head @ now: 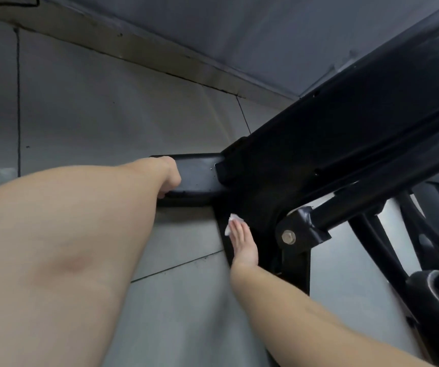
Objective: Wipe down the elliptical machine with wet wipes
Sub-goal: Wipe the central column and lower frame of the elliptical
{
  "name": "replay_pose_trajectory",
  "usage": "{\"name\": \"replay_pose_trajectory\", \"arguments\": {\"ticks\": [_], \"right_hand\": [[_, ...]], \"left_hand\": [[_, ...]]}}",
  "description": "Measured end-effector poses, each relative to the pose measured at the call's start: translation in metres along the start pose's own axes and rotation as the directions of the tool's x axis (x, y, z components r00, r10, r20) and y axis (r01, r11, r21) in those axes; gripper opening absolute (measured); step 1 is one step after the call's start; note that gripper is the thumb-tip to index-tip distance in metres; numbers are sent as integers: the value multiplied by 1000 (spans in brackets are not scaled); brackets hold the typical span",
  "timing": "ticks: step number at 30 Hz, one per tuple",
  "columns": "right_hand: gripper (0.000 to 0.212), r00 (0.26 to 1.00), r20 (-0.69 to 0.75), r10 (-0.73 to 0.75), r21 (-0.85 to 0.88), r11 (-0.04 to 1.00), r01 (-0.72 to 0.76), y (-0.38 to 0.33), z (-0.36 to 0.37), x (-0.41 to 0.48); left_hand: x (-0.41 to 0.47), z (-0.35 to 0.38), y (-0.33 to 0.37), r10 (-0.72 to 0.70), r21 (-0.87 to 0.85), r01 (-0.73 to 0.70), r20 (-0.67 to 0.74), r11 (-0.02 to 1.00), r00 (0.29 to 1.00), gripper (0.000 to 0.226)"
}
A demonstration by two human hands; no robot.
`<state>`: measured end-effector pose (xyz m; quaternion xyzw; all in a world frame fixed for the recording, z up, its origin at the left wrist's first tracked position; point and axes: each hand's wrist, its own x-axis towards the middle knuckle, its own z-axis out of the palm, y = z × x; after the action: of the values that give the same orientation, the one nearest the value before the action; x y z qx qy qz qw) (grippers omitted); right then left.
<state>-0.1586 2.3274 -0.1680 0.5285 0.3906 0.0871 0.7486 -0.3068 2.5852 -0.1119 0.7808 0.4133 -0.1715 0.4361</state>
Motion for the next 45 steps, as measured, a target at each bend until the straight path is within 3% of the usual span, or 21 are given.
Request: {"name": "replay_pose_trajectory", "arguments": {"ticks": [3,6,8,10,12,14,16,18,20,23,31,36,41,43,45], "right_hand": [[90,999,-20,-40,-15,999,40,14,-4,6],[86,991,-63,122,107,988,-115,53,-30,36],[88,986,-62,152,137,980,-143,71,-41,44],[91,990,-102,94,134,988,-80,68,-36,39],[88,988,-135,-77,81,993,88,45,-19,24],[83,969,-92,-227,36,972,231,12,3,2],[84,960,-48,-275,31,960,277,-10,14,-10],[83,973,-57,-223,58,972,226,-5,3,3],[78,994,-82,-67,135,988,77,18,-17,23],[83,995,-10,101,171,980,-98,40,-31,30],[100,998,67,-5,120,993,-3,-46,49,-68],[84,992,31,123,165,978,-127,-1,13,-49],[83,967,13,255,384,892,-240,60,-26,-28],[81,958,-17,286,562,795,-228,68,-33,-23],[83,949,-122,292,776,624,-92,79,-44,-11]], "left_hand": [[0,-2,-2,-3,7,3,-9,1000,1000,20],[1,-4,-7,3,-9,-3,-8,1000,1000,22],[1,-3,-10,-4,-20,4,8,1000,1000,25],[-1,-2,-11,-16,-25,16,18,1000,1000,26],[-2,-3,-10,-16,-5,16,19,1000,1000,26],[-2,-3,-6,-8,10,8,18,1000,1000,27],[-3,-2,-1,-2,31,2,4,1000,1000,25],[-6,-1,4,-1,38,1,-19,999,1000,24],[-6,0,8,-2,38,2,-18,999,1000,24],[-4,2,9,-9,45,8,12,999,1000,26],[-15,-3,11,-3,70,3,1,998,1000,24],[-25,-13,8,-6,63,7,-26,998,1000,22],[-26,-19,1,-16,0,16,-21,1000,1000,25],[-28,-19,1,-20,-17,19,-26,1000,999,25],[-29,-18,1,-12,-26,11,-34,1000,999,24]]}}
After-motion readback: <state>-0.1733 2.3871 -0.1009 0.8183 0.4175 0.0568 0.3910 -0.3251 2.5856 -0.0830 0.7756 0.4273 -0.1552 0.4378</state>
